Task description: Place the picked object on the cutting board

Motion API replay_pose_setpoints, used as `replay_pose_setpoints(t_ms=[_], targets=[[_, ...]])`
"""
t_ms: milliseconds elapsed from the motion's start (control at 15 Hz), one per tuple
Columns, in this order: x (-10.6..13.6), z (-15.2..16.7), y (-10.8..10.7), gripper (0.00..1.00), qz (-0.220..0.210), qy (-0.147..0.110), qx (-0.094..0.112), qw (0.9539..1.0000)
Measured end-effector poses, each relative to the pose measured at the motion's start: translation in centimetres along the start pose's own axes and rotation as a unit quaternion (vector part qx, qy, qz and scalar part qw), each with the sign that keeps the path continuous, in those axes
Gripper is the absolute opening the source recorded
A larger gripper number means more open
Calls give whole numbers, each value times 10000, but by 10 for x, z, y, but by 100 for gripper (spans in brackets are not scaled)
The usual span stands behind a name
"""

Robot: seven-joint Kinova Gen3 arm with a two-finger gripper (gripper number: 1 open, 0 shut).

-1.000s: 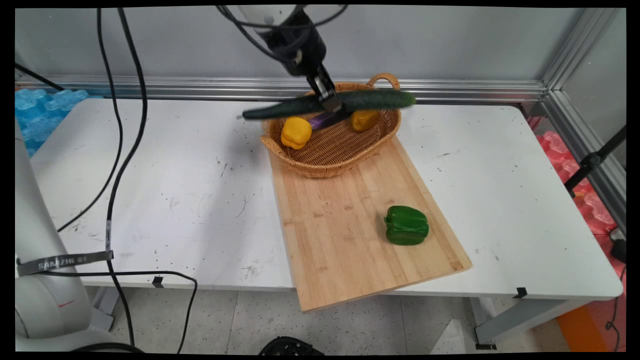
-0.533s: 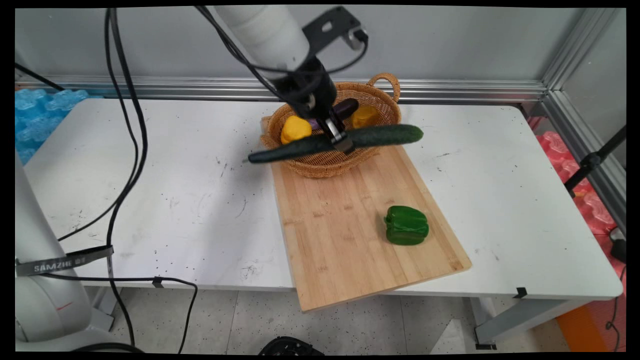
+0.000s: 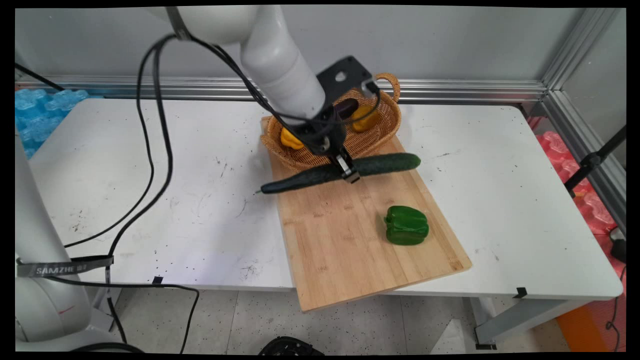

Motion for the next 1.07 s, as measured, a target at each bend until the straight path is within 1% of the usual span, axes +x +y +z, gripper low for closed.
replay_pose_setpoints(t_ms=[400, 800, 867, 1067], targets=[[-6, 47, 7, 0, -85, -192, 55, 9998], [-12, 79, 7, 0, -98, -312, 58, 9994], [-13, 82, 6, 100, -95, -317, 54, 9994], [-15, 87, 6, 100, -76, -303, 14, 9995]])
